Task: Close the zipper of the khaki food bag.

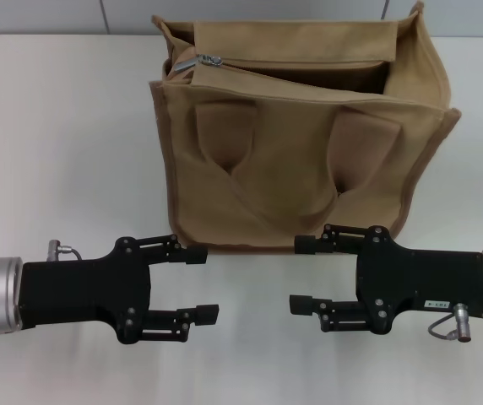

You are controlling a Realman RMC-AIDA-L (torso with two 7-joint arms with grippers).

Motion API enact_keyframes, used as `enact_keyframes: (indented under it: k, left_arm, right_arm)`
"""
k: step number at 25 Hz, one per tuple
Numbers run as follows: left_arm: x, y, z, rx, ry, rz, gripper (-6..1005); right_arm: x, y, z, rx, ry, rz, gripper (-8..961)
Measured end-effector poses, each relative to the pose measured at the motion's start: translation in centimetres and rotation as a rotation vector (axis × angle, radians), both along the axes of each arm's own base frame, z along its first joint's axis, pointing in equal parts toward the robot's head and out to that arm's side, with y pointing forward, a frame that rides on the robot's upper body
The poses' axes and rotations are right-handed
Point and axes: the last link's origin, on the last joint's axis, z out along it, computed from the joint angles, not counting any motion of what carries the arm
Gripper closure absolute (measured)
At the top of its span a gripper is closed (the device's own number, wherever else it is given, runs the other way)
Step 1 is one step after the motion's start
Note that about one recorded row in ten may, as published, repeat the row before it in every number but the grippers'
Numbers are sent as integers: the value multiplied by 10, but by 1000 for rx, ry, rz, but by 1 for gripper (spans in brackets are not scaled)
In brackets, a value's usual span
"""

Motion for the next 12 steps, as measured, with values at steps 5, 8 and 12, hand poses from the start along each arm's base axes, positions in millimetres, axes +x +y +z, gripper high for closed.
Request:
enact_keyframes:
  k: [5, 8, 12]
  left_arm:
    - [0, 0, 0, 0, -1, 1, 218]
    - [0, 0, 1, 4, -4, 2, 220]
    - [0, 0, 1, 5, -6, 2, 222]
  right_arm:
    - [0, 0, 0, 0, 0, 1, 210]
    - [0, 0, 0, -1, 1, 2, 211]
    - [0, 0, 0, -1, 1, 2, 210]
